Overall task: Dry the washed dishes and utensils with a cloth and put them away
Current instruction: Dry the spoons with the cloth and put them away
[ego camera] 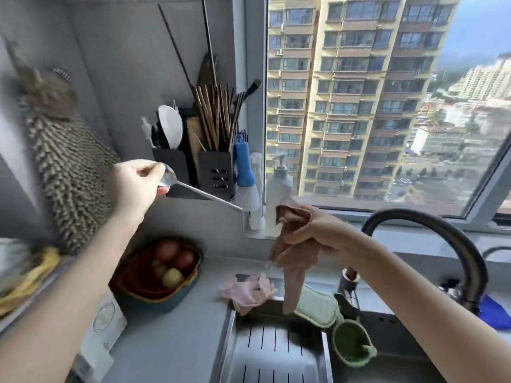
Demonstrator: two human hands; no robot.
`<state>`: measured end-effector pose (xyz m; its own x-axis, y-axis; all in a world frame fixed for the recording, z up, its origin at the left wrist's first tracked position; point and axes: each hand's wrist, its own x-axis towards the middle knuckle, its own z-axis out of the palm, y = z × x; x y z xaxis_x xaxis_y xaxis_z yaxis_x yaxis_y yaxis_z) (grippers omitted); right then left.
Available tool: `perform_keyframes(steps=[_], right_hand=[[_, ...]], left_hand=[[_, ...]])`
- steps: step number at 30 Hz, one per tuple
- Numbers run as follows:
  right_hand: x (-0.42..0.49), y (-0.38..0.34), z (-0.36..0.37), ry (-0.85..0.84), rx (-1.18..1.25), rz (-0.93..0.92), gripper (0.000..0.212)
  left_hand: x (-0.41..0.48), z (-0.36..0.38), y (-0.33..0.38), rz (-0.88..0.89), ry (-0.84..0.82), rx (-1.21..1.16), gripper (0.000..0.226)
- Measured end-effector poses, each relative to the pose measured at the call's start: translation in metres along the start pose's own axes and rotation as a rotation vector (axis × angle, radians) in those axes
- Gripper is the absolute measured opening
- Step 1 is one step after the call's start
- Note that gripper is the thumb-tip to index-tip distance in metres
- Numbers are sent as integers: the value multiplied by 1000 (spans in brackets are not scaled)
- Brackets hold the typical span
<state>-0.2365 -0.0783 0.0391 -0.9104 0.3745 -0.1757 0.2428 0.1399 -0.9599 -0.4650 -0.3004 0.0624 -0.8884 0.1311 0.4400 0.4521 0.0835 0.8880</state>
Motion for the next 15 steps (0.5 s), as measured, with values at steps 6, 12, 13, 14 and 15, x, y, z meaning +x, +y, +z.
perform_keyframes(steps=[6,12,13,14,15], right_hand=[[37,-33,22,-210,442,58,48],[66,-56,50,-27,380,47,22],[69,-59,53,-23,331,43,22],[71,-61,56,-15,286,39,24],[73,-63,58,-4,258,35,24]], left_hand=[[65,-44,23,149,30,62,30],[105,-43,45,336,185,183,16],[110,-42,49,368,220,199,17],[115,-40,53,400,247,212,18],[118,-39,57,434,263,226,18]])
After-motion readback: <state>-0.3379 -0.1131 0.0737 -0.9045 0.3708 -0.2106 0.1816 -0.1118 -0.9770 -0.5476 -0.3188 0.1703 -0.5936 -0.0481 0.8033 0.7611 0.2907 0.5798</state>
